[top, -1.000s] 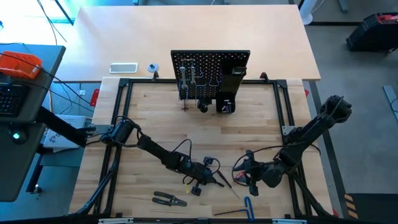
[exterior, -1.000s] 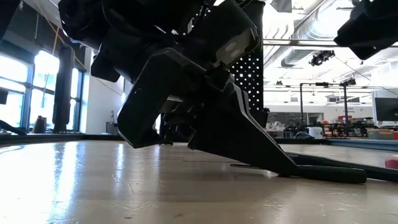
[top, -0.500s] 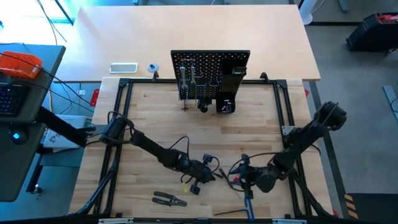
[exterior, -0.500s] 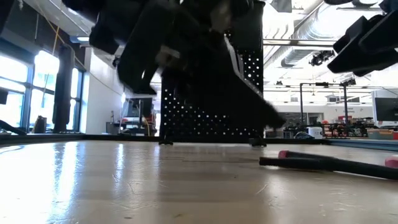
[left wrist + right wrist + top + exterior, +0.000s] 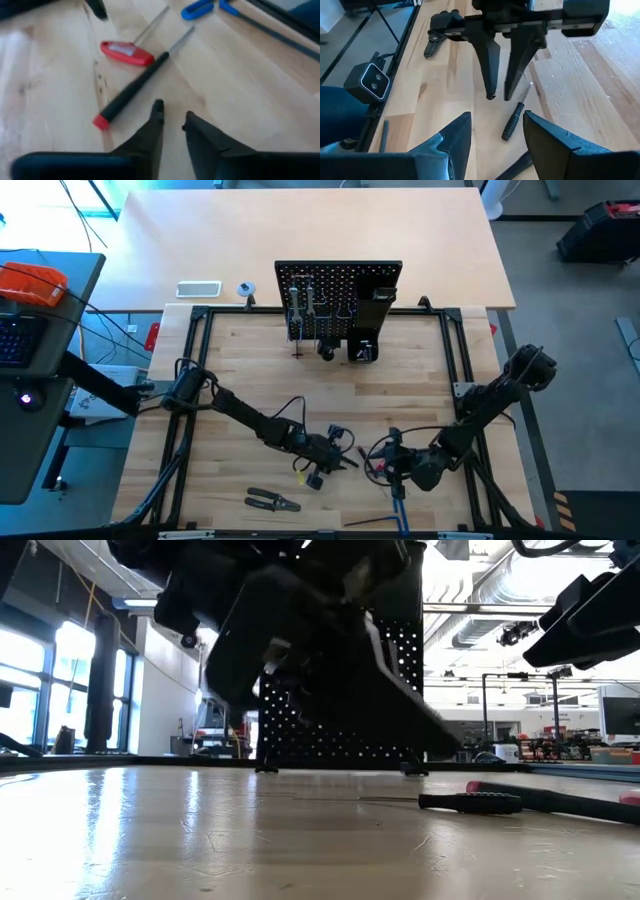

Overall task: Hang tools onto peg board
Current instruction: Put the black screwdriver into the bottom peg board bin

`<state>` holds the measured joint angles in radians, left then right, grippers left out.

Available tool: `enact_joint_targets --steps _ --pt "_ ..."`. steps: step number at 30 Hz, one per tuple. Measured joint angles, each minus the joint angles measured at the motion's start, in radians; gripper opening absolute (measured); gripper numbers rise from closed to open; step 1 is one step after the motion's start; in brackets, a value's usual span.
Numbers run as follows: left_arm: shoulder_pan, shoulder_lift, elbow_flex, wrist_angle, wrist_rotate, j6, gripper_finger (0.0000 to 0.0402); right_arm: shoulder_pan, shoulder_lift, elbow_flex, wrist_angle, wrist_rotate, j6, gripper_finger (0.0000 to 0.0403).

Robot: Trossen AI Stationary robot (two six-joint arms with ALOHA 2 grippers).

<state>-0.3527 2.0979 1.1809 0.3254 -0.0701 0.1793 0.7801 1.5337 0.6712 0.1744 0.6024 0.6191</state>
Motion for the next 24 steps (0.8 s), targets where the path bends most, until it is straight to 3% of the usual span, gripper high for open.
enact_joint_targets --steps 5,9,13,19,24 --pt "0.024 0.000 0.000 0.015 -0.022 -0.001 0.0136 0.001 0.000 0.000 0.006 0.003 0.009 0.0174" --pt "0.054 0.016 0.000 0.034 0.061 -0.032 0.0160 0.001 0.000 0.000 0.011 0.023 0.010 0.0174" --pt "0.072 0.061 0.001 0.097 0.173 -0.065 0.0162 0.001 0.000 0.000 0.013 0.034 0.010 0.0174" --pt "0.068 0.095 0.002 0.128 0.118 -0.065 0.0147 0.001 -0.001 0.000 0.019 0.038 0.010 0.0174" --pt "0.068 0.121 0.039 0.124 0.144 -0.056 0.0130 0.001 -0.001 0.000 0.019 0.053 0.005 0.0174"
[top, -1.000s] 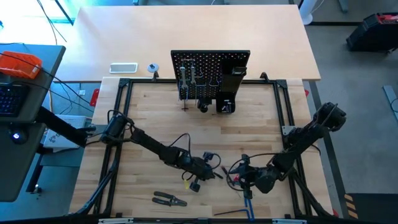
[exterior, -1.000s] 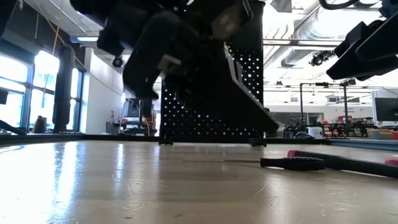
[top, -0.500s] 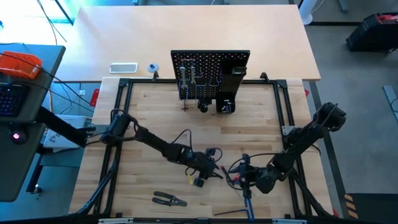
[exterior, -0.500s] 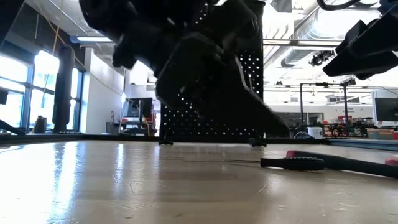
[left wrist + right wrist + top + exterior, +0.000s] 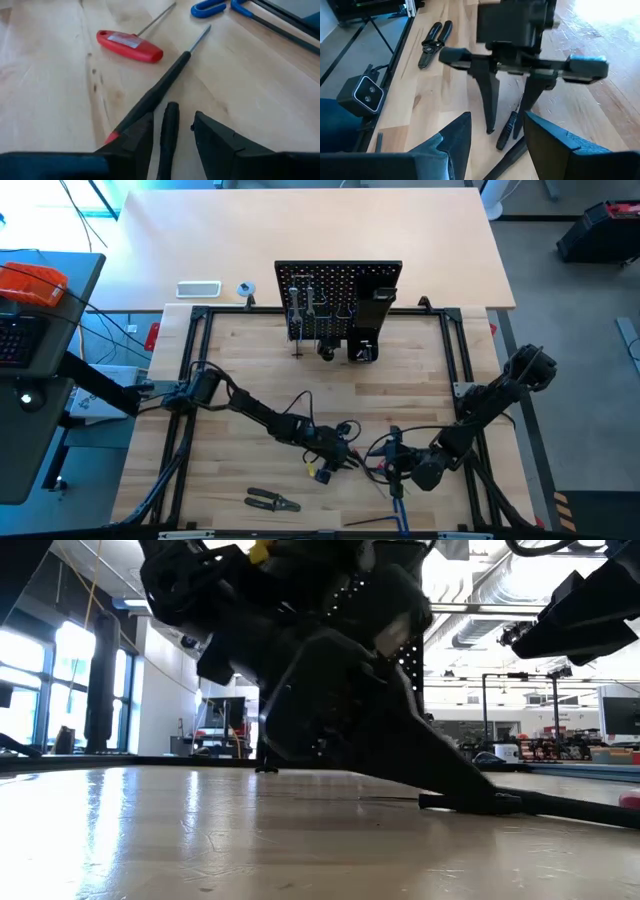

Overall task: Hang tools onto peg board
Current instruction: Put the black screwdriver into the bottom peg board bin

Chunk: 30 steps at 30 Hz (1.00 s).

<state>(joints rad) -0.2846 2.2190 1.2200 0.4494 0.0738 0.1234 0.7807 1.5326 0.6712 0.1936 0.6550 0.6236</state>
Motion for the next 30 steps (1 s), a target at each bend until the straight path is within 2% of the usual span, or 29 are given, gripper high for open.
enact_joint_targets --steps 8,16,30 --pt "-0.004 0.102 0.147 -0.121 0.009 0.011 0.0101 -0.001 -0.001 0.000 0.008 0.025 0.005 0.0174" --pt "-0.007 0.118 0.183 -0.184 -0.030 0.018 0.0021 0.011 0.000 0.000 0.007 0.024 0.006 0.0174" --pt "-0.006 0.111 0.181 -0.185 -0.031 0.020 0.0020 0.012 0.000 0.000 0.007 0.026 0.001 0.0174"
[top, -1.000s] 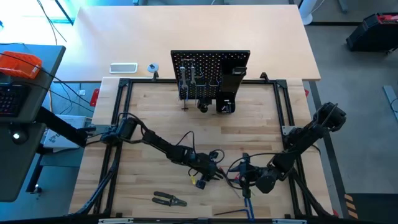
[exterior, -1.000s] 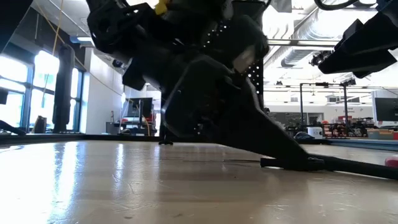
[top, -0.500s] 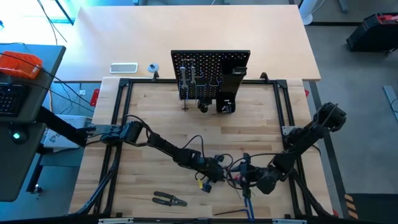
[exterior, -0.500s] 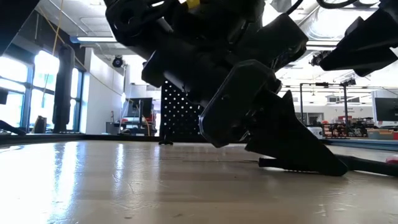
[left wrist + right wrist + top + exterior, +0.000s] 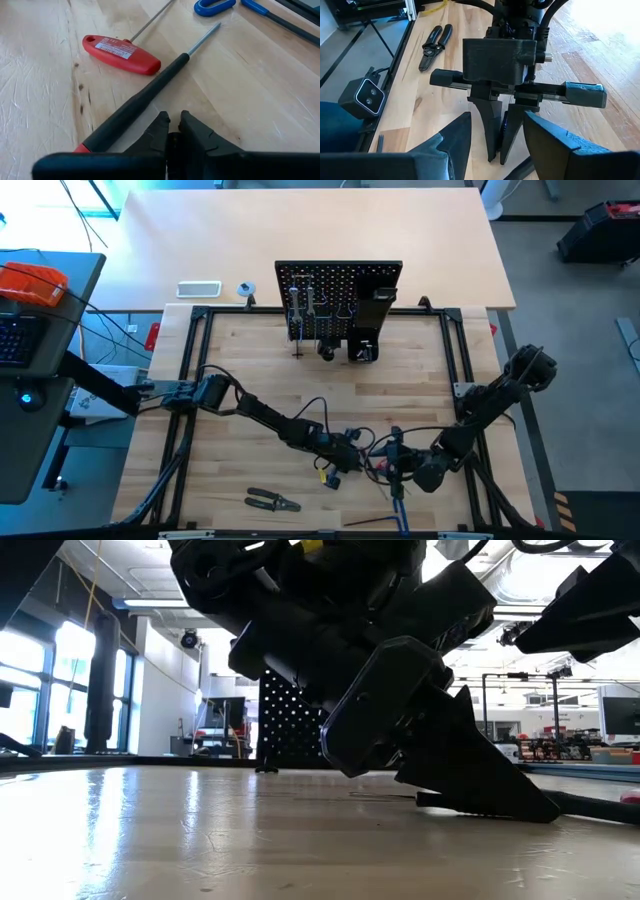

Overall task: Hang tools onto peg board
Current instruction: Put the black screwdriver into the bottom peg board bin

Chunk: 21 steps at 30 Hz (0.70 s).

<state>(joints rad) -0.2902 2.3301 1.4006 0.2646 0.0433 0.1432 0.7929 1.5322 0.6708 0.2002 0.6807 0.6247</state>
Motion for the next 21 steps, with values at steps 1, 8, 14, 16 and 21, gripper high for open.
enact_joint_targets --steps 1,8,14,16,21 --pt "0.000 -0.002 0.000 0.000 0.000 0.000 0.0020 0.000 0.000 0.000 0.000 0.000 0.000 0.0174" --pt "0.000 -0.022 -0.002 -0.007 -0.004 0.017 0.0020 0.000 0.000 0.000 -0.004 0.000 -0.004 0.0174" --pt "0.002 -0.038 -0.004 -0.023 -0.008 0.034 0.0020 0.000 0.000 0.000 -0.010 0.000 0.000 0.0174" --pt "0.002 -0.042 -0.004 -0.027 -0.011 0.042 0.0020 0.000 0.000 0.000 -0.012 0.000 0.003 0.0174" --pt "0.002 -0.050 -0.005 -0.037 -0.015 0.045 0.0020 0.002 0.000 0.000 -0.017 0.000 0.004 0.0174"
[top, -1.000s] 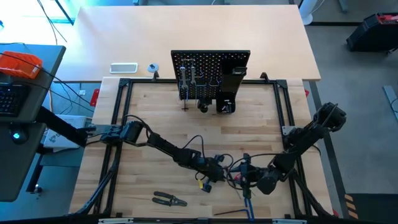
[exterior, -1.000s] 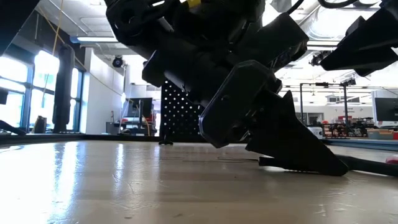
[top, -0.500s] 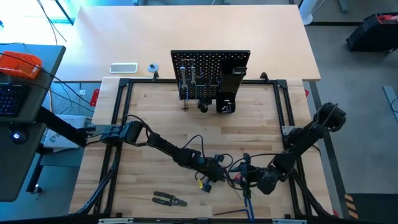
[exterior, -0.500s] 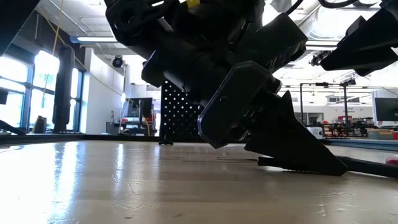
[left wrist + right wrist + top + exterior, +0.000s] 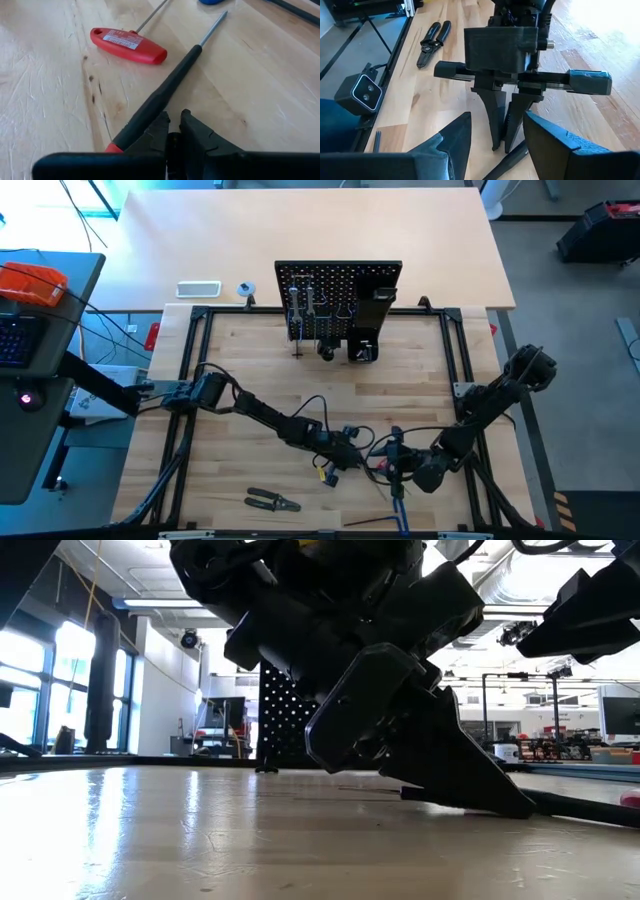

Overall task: Hang tools onto peg board
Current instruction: Put the black screwdriver into the bottom peg board bin

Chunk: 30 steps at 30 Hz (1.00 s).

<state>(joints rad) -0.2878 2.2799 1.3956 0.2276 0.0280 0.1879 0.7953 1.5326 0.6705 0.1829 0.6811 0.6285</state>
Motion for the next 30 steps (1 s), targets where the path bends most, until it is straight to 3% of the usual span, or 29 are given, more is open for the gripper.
enact_joint_targets --steps 7,30 --pt "0.012 -0.009 0.003 -0.063 0.005 -0.008 0.0028 0.003 0.000 0.000 -0.001 0.000 0.003 0.0174" --pt "0.015 -0.027 0.006 -0.193 0.026 -0.019 0.0185 0.024 0.000 0.000 0.000 0.012 0.023 0.0174"
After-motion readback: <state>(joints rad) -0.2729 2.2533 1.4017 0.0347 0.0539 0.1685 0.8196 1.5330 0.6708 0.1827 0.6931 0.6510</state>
